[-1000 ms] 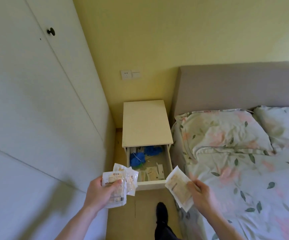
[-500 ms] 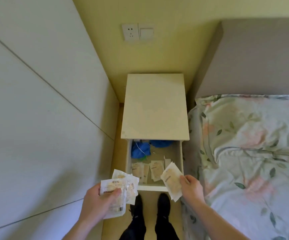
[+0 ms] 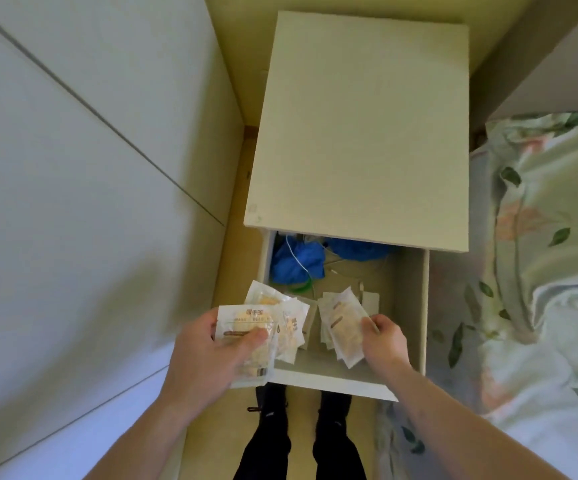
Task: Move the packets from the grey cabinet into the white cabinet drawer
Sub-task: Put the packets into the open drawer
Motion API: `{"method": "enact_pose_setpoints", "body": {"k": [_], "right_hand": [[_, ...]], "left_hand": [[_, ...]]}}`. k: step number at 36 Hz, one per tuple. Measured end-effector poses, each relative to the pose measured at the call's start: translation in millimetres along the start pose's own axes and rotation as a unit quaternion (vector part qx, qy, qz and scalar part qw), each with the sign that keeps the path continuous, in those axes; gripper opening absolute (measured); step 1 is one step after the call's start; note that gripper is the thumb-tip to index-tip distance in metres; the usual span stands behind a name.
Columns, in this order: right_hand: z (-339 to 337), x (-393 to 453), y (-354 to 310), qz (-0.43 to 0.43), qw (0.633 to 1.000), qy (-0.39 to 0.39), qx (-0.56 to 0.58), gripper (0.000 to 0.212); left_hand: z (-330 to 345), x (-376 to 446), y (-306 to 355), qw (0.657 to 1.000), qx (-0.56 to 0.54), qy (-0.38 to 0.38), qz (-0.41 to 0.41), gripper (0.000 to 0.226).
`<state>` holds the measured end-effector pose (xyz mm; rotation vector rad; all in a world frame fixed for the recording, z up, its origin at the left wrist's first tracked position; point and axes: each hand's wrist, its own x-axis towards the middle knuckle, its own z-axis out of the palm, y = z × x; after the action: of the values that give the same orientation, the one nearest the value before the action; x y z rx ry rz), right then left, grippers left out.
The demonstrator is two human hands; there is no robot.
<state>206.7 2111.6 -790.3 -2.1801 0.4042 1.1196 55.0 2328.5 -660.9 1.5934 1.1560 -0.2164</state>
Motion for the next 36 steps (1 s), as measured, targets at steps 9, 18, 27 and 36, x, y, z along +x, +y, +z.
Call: {"method": "enact_pose_setpoints", "body": {"k": [9,18,27,36], "right_hand": [[19,32,22,0.042,0.998,0.019,-0.033,0.031],[-1,24,29,0.096,0.995,0.01,0.003,0.028],[-6,27,25,0.081,0.996,0.006,-0.032,0.021],[-5,33,15,0.017,0.997,-0.011,-0.078,0.024]], "left_hand": [[9,33,-15,1.0,-0.004,-0.025,-0.006,0.022],[9,42,0,0.999,0.011,-0.039,0.017,0.024],[3,46,5,0.999,0.01,-0.046,0.022,0.024],[2,43,-3,0.999,0.002,-0.04,-0.003,0.024]]}}
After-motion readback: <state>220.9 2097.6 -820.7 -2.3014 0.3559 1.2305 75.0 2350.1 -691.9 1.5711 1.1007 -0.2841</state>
